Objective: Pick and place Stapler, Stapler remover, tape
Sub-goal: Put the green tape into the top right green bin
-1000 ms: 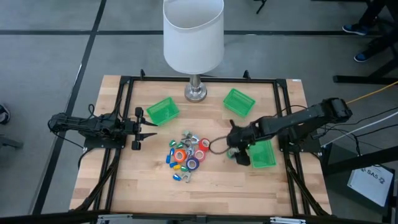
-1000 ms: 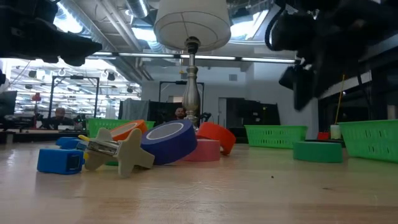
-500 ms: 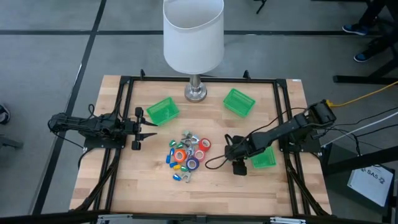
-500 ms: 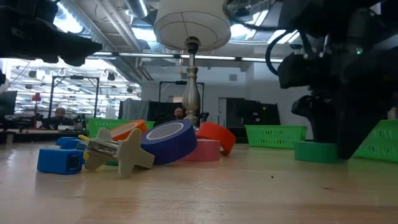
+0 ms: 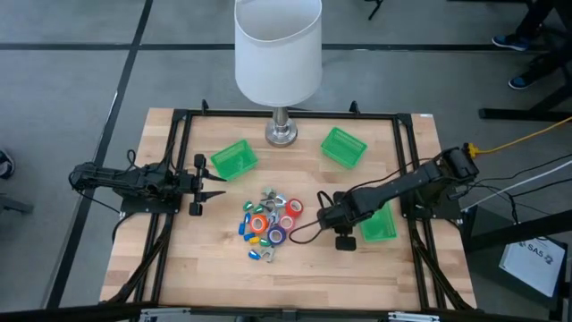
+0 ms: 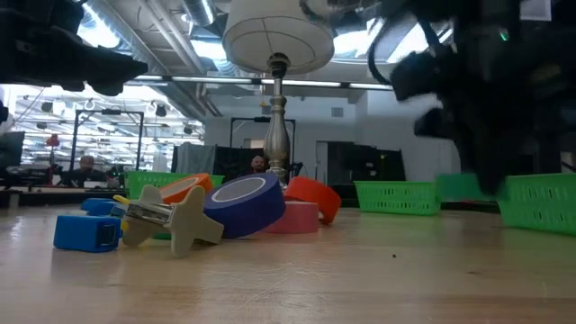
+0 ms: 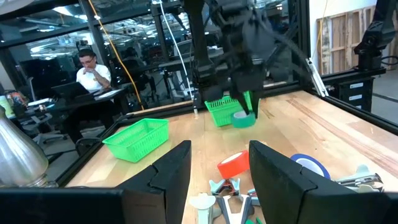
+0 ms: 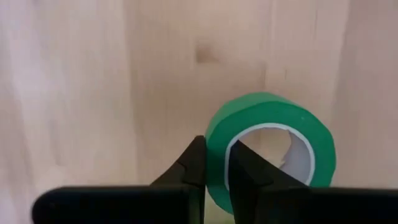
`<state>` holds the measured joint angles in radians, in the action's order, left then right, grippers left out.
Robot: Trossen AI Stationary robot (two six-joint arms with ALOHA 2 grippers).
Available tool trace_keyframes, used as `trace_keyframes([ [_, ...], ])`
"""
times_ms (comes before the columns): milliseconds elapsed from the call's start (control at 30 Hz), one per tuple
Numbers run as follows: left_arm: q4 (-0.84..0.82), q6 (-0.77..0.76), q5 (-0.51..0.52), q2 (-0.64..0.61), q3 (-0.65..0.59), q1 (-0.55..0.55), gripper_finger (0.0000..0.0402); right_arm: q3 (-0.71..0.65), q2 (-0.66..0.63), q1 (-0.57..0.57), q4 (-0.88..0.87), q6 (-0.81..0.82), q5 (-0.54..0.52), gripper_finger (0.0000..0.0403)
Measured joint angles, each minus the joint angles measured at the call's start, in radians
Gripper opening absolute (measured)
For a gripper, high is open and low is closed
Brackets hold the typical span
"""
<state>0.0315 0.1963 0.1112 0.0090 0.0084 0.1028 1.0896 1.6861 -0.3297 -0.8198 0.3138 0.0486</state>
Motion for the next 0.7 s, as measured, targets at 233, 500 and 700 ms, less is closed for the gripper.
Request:
trace_keyframes([
  [233,0.0,0.0,0.0,0.0,0.0,0.0,0.0157,0.107,-0.033,0.111,-0.113,-0.143,-0.001,0.0038],
  [500,-0.001,0.0,-0.003,0.0,0.0,0.0,0.0157,0.11,-0.172,0.31,-0.168,-0.302,-0.002,0.0038],
  [700,0.0,0.0,-0.002,0.0,0.0,0.0,0.0157,0.11,-0.236,0.507,-0.165,-0.407,-0.056,0.0038],
])
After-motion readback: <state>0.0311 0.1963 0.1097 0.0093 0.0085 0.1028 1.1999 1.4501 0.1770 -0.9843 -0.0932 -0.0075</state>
